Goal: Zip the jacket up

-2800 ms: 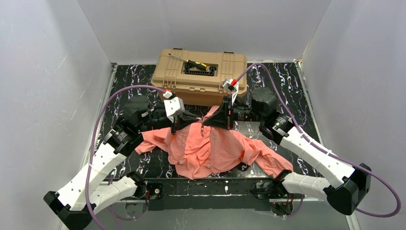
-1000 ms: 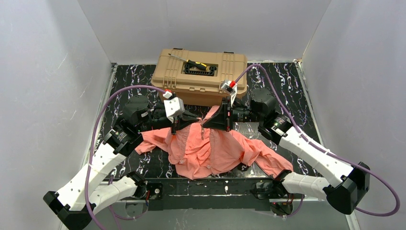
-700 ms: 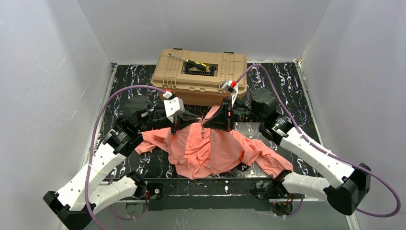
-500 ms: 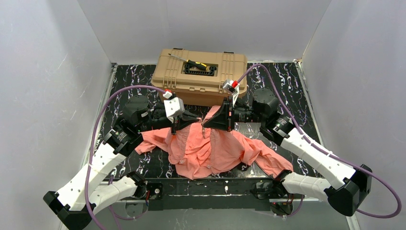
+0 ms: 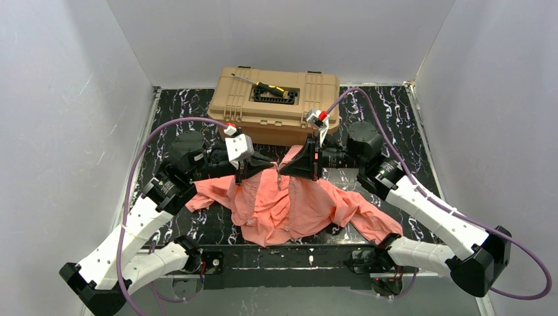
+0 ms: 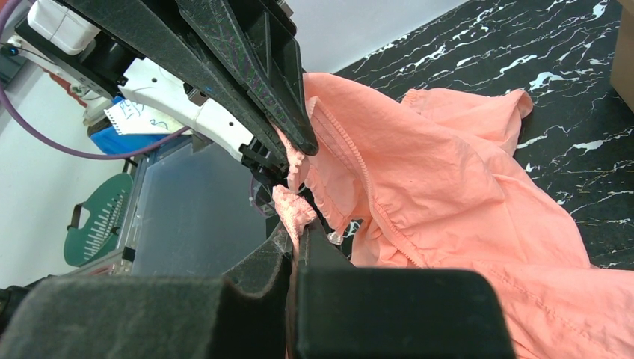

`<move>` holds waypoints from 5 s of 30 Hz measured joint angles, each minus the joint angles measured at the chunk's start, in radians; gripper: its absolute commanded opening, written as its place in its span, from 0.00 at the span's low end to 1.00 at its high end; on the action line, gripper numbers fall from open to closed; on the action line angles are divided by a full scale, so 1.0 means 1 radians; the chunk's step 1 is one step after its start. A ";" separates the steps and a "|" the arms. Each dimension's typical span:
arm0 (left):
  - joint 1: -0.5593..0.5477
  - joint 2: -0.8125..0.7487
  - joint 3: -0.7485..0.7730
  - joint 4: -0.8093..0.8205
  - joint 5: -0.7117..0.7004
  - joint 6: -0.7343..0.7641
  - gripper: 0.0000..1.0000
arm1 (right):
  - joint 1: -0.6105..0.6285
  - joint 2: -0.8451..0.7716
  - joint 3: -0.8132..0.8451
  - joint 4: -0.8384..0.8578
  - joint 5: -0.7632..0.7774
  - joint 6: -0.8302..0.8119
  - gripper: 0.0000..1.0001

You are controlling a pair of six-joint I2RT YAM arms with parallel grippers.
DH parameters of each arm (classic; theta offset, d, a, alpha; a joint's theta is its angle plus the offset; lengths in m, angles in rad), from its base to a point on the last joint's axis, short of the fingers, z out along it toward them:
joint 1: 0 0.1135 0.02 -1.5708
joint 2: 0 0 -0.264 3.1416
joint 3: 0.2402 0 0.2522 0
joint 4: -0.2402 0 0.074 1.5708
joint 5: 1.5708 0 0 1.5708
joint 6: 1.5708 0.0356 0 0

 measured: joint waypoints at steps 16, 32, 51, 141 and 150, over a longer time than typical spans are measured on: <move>-0.006 0.000 0.000 0.000 0.014 0.003 0.00 | 0.001 0.000 0.000 0.000 0.021 0.000 0.01; -0.008 0.000 0.000 0.000 0.018 0.003 0.00 | 0.008 0.000 0.000 0.000 0.033 0.000 0.01; -0.011 0.000 0.000 -0.007 0.015 0.005 0.00 | 0.008 -0.025 0.000 -0.013 0.035 -0.001 0.01; -0.019 0.002 0.027 -0.015 0.006 0.022 0.00 | 0.021 -0.061 -0.033 0.069 0.100 0.030 0.01; -0.025 0.013 0.040 -0.035 0.006 0.023 0.00 | 0.021 -0.114 -0.117 0.206 0.154 0.079 0.01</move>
